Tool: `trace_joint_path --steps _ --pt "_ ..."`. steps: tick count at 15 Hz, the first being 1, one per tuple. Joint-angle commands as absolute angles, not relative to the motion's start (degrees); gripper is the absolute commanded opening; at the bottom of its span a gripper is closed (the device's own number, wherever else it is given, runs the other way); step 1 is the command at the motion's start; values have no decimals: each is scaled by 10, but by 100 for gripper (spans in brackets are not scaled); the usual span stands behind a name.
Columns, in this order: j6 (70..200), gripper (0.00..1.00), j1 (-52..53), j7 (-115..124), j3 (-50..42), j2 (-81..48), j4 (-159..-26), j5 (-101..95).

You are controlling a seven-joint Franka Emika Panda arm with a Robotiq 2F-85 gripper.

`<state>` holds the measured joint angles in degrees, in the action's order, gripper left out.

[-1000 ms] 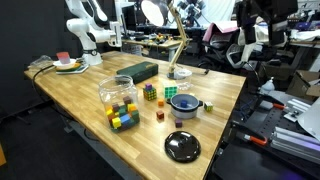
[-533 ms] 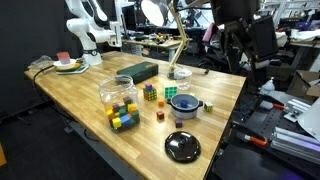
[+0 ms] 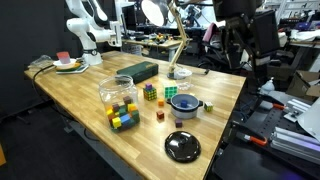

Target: Pick up the lid and close the bowl

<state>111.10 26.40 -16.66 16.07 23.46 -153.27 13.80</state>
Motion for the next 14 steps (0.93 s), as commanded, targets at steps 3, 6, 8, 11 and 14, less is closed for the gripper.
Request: trace_joint_path --steps 3,6,8,11,14 --pt "1217 100 266 -209 159 153 -1519 158" --pt "1264 100 259 -228 160 72 -1496 159" --pt "1265 100 254 -212 170 92 -1513 151" --pt "1270 100 245 -215 173 42 -1487 150" --pt "1270 100 245 -215 173 43 -1484 150"
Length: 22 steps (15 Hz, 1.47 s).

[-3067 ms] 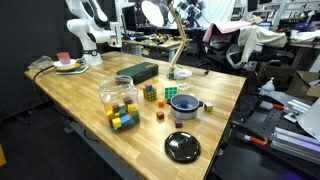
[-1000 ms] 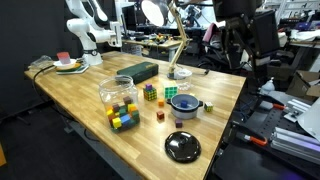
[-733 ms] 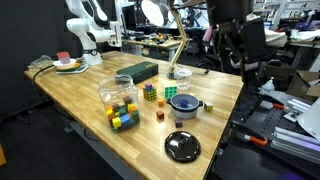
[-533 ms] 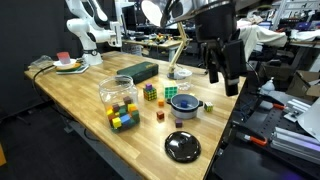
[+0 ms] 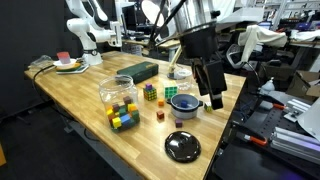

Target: Pick up the lid and close the bowl

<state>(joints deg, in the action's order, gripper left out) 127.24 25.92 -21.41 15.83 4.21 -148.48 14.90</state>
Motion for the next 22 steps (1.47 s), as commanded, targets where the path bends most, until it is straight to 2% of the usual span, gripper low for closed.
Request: trace_joint_path --steps 1,13,22 --pt "1270 100 245 -215 173 43 -1484 150" --pt "1471 100 231 -230 205 -75 -1490 302" --pt "1487 100 218 -204 221 -81 -1490 289"
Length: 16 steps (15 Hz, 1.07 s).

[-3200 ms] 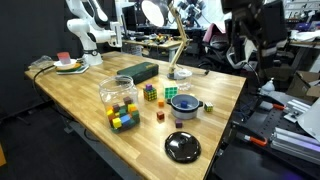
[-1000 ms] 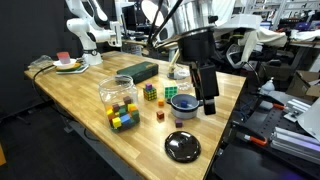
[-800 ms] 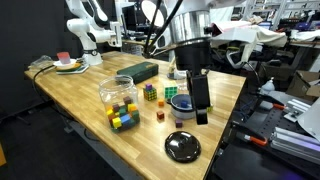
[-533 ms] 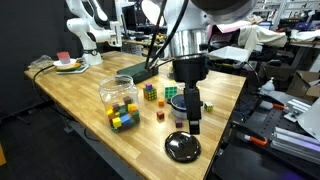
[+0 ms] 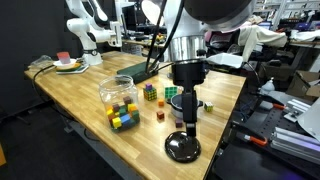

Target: Pick up the lid and close the bowl

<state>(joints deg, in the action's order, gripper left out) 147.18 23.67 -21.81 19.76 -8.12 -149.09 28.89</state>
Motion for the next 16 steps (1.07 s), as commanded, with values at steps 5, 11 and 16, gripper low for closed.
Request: trace_joint_path --steps 5,11,16 --pt "1570 100 226 -119 225 -137 -1480 239" --pt "1632 100 248 60 160 -201 -1475 76" --pt "1625 100 230 101 165 -221 -1462 68"
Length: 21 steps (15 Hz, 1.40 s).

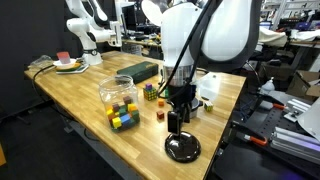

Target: Pick up the lid and close the bowl

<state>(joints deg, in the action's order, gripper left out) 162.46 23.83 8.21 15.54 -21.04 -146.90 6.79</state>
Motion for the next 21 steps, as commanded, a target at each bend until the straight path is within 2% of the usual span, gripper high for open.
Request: trace_joint_path --steps 1,12,13,14,15,17,19,21 --pt "1625 100 225 101 172 -226 -1462 74" --pt "1628 100 195 91 207 -275 -1454 98" --pt "1627 90 194 91 208 -277 -1453 98" --pt "1628 76 194 91 208 -277 -1453 96" --pt "1629 71 194 91 208 -279 -1452 97" --pt "1631 71 192 90 209 -283 -1449 96" --pt "1633 81 195 91 203 -286 -1443 92" --pt "1634 85 198 94 195 -285 -1434 87"
